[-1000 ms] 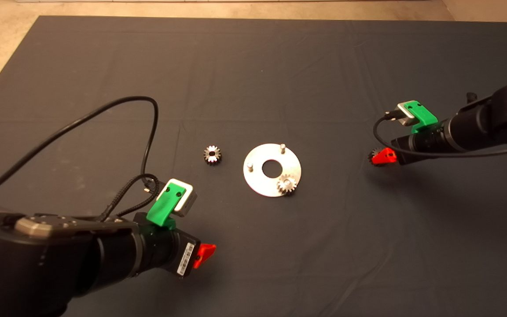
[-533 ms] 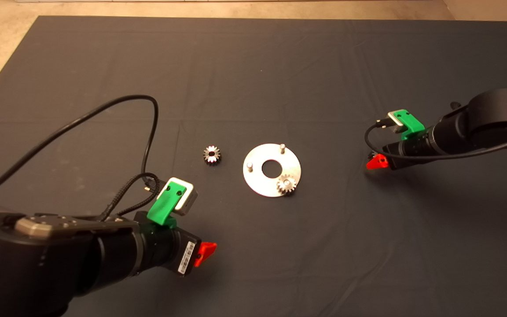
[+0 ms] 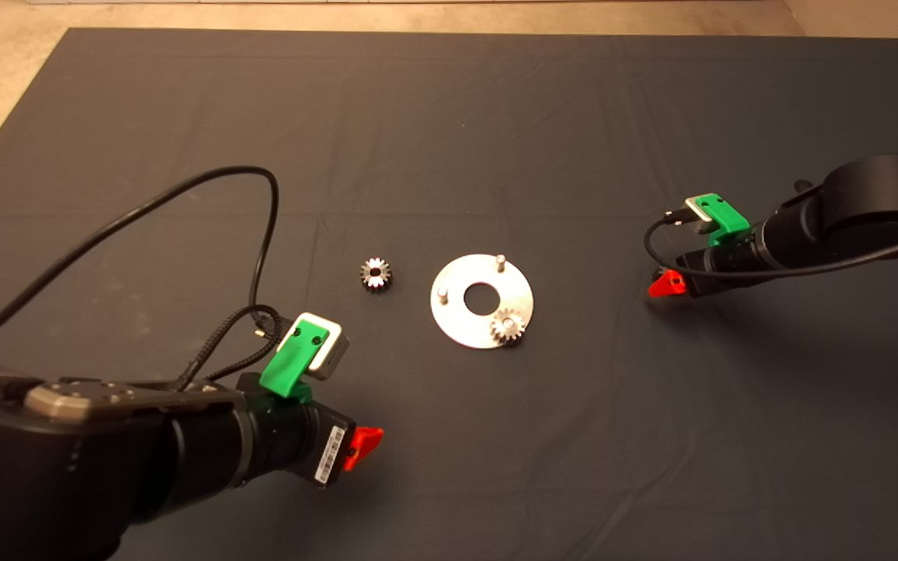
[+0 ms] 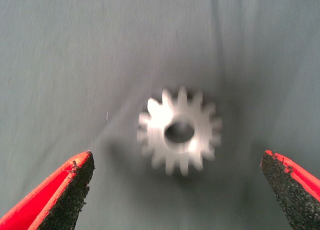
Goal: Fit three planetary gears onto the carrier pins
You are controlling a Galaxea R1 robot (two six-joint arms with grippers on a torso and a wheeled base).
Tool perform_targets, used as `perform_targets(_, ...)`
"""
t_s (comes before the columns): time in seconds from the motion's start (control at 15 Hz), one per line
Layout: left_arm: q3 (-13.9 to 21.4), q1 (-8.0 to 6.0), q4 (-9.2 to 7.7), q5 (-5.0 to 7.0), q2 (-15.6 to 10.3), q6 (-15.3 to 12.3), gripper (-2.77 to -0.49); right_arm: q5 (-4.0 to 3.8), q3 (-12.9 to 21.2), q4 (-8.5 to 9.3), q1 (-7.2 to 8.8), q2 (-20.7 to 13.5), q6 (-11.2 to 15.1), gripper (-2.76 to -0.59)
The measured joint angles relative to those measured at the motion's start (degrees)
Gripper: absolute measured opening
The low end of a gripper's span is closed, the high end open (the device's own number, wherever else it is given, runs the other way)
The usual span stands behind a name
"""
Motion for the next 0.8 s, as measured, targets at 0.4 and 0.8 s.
perform_targets(0.4,0.00,0.00,0.01,0.00,-0.17,-0.01,-0.90,0.20,-0.77,0.00,-0.01,0.79,-0.13,-0.93)
perform_targets(0.8,0.00,0.00,0.04,0.02,-0.30,0.00,-0.90,0.22,-0.77,0.00,-0.56,0.81,-0.13,-1.24)
